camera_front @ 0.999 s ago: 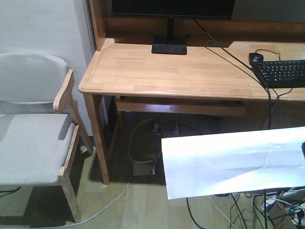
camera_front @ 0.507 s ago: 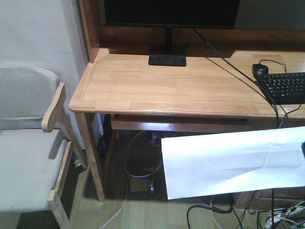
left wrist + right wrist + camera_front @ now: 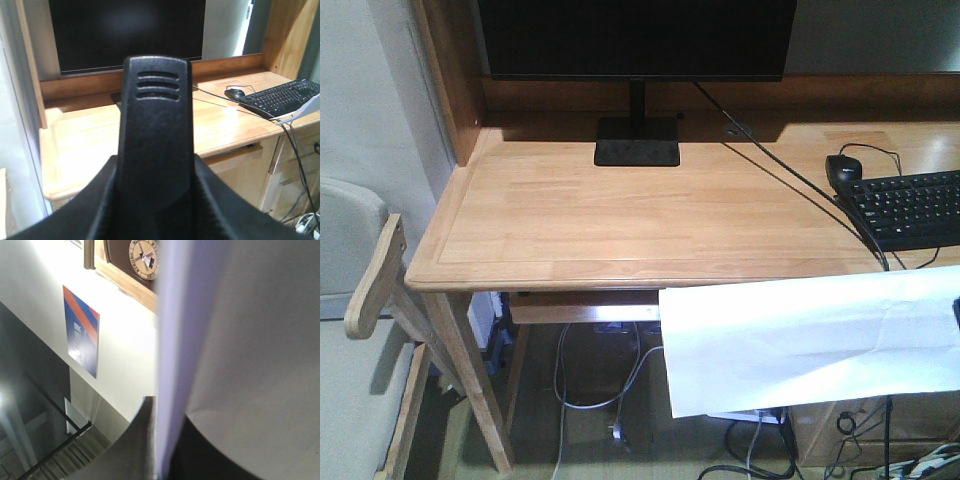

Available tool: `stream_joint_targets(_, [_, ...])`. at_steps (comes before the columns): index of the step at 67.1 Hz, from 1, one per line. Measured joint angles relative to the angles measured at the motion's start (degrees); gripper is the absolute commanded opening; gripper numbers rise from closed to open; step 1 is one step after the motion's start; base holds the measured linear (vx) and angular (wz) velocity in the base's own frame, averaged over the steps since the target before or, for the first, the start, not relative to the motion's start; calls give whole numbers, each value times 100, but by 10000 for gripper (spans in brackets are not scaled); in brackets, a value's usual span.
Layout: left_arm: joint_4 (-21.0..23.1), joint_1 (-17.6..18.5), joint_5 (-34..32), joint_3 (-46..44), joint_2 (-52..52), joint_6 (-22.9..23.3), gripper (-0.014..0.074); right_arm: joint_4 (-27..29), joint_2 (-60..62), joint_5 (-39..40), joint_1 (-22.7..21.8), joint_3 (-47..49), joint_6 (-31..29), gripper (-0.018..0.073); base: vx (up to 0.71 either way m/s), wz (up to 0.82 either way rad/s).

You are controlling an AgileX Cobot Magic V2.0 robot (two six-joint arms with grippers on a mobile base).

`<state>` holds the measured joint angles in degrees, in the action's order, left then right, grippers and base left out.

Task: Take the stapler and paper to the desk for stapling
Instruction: 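Approach the desk front, holding stapler and paper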

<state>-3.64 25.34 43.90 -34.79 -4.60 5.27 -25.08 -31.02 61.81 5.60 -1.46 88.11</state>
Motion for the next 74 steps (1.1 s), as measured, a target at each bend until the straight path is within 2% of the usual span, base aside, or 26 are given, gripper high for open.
stream_joint_targets(74, [0, 0, 0, 0, 0, 0, -6, 0, 0, 0, 0, 0, 0, -5, 11, 0])
